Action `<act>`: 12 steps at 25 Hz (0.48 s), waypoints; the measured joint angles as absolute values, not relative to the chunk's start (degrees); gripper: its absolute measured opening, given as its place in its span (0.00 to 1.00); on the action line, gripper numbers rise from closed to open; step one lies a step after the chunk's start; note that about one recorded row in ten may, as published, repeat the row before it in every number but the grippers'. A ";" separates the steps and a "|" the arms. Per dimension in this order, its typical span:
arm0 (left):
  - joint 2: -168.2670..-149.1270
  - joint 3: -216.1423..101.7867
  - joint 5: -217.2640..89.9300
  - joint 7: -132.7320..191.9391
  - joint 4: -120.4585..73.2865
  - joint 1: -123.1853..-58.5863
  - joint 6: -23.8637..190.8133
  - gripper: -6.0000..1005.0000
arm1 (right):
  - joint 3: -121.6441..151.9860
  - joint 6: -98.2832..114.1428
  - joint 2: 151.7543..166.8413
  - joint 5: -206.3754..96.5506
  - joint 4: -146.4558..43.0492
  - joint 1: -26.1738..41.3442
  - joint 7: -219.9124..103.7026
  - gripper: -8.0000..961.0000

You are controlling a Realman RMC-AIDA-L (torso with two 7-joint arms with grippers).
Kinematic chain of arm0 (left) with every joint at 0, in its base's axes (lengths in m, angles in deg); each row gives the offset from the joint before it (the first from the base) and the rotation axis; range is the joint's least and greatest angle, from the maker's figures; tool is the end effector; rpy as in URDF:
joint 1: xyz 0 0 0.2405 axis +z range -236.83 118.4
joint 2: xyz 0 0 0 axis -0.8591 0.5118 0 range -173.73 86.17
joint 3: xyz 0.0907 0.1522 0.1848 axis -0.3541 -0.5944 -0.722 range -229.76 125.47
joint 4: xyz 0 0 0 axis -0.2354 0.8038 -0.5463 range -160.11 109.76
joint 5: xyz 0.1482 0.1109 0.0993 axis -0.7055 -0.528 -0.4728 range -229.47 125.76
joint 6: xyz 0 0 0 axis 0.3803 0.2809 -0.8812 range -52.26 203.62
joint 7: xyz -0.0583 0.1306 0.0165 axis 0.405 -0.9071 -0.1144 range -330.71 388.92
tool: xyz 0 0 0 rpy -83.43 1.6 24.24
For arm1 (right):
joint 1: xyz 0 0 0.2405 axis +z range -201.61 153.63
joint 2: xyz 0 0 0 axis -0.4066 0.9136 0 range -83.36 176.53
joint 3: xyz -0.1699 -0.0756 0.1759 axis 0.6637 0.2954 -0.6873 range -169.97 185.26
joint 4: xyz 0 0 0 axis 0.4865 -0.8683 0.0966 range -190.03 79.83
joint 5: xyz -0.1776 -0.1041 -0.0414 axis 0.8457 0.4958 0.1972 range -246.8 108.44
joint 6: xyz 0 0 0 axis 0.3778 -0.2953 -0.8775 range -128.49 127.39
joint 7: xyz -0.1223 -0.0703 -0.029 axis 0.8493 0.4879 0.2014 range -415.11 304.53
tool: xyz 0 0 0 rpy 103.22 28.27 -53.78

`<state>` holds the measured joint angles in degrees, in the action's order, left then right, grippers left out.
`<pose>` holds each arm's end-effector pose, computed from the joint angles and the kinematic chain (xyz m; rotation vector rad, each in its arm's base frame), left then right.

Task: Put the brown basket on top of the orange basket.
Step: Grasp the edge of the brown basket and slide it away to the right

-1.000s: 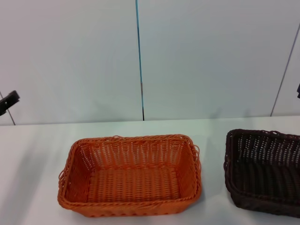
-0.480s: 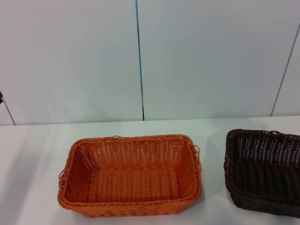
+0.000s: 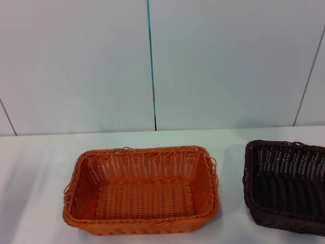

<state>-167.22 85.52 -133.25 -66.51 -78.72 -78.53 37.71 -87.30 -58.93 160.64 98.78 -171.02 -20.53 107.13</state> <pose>-0.3360 0.3776 0.1156 -1.5124 -0.8924 -0.6980 0.1996 0.3229 0.1442 -1.3775 -1.9122 -1.6755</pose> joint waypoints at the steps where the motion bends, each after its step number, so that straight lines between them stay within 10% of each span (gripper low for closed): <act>1: -167.20 85.56 -133.28 -66.49 -78.40 -78.41 37.76 0.92 | -87.35 -59.10 160.53 98.77 -171.01 -20.33 107.13 0.95; 12: -167.09 85.90 -133.42 -66.35 -77.31 -77.24 37.74 0.92 | -88.54 -62.30 159.08 98.78 -165.46 -17.29 107.13 0.95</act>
<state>-167.09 85.90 -133.42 -66.35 -77.31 -77.24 37.74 -88.54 -62.30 159.08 98.78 -165.46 -17.29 107.13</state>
